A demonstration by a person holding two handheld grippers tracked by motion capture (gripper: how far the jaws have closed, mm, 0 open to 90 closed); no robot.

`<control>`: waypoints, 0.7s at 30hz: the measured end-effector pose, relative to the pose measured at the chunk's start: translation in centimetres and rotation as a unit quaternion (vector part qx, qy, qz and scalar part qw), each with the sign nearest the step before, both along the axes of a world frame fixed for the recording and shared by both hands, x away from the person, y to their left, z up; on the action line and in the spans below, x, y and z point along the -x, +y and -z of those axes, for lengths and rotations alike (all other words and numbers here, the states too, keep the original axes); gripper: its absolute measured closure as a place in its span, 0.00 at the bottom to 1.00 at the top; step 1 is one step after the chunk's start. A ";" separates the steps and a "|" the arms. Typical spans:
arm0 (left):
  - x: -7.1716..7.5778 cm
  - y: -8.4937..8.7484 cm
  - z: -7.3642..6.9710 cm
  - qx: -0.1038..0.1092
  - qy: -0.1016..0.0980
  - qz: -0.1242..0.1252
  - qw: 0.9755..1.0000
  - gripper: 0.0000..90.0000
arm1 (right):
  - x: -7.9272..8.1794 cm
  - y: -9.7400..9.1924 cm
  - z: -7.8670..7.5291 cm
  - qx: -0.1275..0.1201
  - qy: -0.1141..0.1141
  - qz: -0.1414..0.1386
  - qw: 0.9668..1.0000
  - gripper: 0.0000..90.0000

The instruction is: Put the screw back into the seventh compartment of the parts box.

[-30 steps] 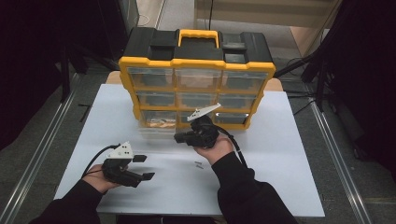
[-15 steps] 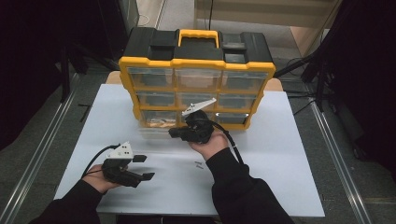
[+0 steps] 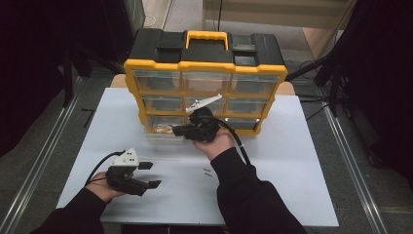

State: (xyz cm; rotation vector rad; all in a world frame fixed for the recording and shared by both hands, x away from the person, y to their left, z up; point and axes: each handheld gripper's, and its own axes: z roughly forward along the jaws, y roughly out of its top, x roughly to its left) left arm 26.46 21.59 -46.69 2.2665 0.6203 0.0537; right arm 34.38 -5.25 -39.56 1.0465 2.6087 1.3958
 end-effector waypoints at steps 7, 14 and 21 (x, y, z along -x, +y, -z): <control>0.0 0.0 0.1 0.010 -0.001 -0.002 1.000 0.31 | -0.7 0.3 -0.5 0.007 -0.003 0.007 1.000 0.99; 0.0 0.0 0.1 0.008 -0.001 -0.002 1.000 0.31 | -1.2 0.7 -0.8 0.009 -0.006 0.012 1.000 0.99; 0.0 0.0 0.1 0.009 0.000 -0.001 1.000 0.31 | -1.7 1.0 -0.9 0.010 -0.009 0.018 1.000 0.99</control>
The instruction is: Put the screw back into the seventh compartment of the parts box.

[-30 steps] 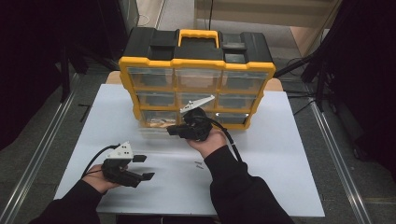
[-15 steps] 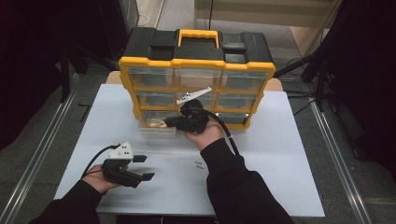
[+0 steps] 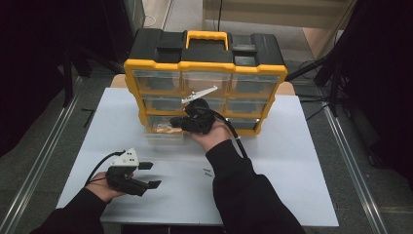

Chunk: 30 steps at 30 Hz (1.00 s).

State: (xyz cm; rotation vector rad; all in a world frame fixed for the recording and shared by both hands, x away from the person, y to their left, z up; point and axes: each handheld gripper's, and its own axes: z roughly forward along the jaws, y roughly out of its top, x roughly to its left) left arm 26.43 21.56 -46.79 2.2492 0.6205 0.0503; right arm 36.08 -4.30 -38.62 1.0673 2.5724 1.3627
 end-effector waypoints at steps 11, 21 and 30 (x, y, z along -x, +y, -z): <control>0.0 0.0 -0.1 -0.004 0.000 0.001 1.000 0.31 | -0.6 0.4 0.6 0.004 0.002 0.012 1.000 0.99; 0.0 0.1 -0.1 -0.006 0.000 0.001 1.000 0.31 | -0.8 1.2 1.4 0.008 0.006 0.016 1.000 0.99; 0.0 0.1 -0.1 -0.005 0.000 0.001 1.000 0.31 | -0.9 2.0 2.1 0.015 0.006 0.020 1.000 0.99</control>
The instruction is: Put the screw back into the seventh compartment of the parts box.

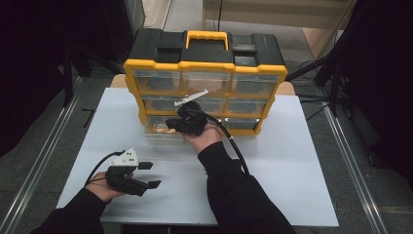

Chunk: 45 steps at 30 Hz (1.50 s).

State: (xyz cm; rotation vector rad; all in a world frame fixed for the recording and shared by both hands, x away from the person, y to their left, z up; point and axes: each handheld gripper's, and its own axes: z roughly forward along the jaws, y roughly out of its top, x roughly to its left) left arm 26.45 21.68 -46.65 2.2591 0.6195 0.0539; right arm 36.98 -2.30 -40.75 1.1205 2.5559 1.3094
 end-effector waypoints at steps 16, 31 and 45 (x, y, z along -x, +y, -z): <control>0.0 0.0 0.0 0.000 0.000 0.001 1.000 0.31 | -0.3 0.7 0.9 0.015 0.004 0.005 1.000 0.98; 0.0 0.0 0.0 -0.001 0.001 0.001 1.000 0.31 | -0.1 0.3 0.4 0.002 -0.009 0.004 1.000 0.85; 0.0 0.0 0.0 -0.001 0.000 0.000 1.000 0.31 | 1.1 -1.3 -1.1 -0.027 -0.030 -0.025 0.999 0.46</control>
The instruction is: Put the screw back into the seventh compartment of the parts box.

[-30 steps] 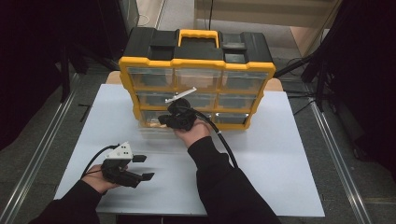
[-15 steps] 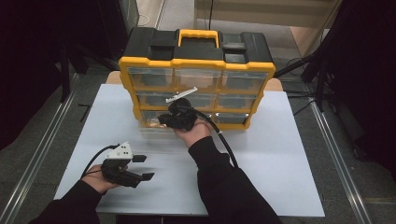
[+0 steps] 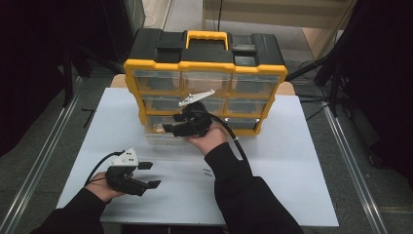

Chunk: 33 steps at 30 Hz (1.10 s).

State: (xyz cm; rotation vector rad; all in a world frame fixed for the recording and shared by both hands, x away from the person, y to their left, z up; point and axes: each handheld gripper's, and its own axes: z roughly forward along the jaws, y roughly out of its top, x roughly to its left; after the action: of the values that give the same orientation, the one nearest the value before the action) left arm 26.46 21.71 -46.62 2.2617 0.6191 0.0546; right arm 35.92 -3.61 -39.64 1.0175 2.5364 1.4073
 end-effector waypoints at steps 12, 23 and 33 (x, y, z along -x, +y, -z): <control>0.0 0.0 0.1 0.011 -0.001 -0.002 1.000 0.31 | 1.0 -1.3 0.1 -0.008 -0.014 -0.035 0.999 0.40; 0.0 0.0 0.2 0.011 -0.002 -0.003 1.000 0.31 | 1.8 -2.7 0.3 -0.012 -0.011 -0.048 0.999 0.35; 0.0 0.0 0.2 0.011 -0.001 -0.004 1.000 0.31 | 2.7 -3.5 0.9 -0.012 -0.012 -0.066 0.998 0.34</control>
State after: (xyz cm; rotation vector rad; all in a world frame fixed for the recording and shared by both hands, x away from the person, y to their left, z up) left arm 26.48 21.71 -46.78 2.2383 0.6244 0.0542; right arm 33.18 -7.07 -40.55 0.8447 2.6184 1.4767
